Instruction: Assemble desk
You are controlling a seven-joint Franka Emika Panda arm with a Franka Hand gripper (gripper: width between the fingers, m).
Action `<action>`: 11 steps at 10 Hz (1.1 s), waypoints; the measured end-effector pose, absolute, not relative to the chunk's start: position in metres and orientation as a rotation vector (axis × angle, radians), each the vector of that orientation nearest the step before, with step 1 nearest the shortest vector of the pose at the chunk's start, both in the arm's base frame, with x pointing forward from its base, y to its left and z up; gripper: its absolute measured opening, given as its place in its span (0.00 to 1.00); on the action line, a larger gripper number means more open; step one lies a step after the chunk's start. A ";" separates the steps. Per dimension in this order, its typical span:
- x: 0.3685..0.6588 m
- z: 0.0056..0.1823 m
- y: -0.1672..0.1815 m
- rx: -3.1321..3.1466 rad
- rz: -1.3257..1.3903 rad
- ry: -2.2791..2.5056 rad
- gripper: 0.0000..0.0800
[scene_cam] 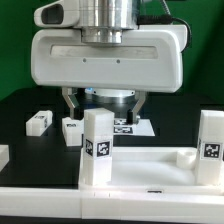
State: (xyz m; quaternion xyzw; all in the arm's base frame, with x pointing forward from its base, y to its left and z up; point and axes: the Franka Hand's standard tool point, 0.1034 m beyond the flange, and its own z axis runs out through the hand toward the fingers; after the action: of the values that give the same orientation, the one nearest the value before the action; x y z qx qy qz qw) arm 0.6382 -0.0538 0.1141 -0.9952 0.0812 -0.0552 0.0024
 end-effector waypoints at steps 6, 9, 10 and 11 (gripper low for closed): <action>0.638 0.113 -0.055 -3.143 -0.163 -0.378 0.81; 0.638 0.114 -0.060 -3.129 -0.157 -0.580 0.81; 0.638 0.113 -0.060 -3.129 -0.156 -0.576 0.65; 0.637 0.113 -0.060 -3.129 -0.155 -0.575 0.49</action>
Offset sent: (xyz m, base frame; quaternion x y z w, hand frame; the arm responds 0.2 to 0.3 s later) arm 0.0014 0.0033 -0.0005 0.0040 -0.0007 -0.2066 0.9784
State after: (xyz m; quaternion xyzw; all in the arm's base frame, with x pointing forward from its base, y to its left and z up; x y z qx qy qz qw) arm 0.6374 -0.0604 0.1128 -0.9821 -0.1806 -0.0487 -0.0219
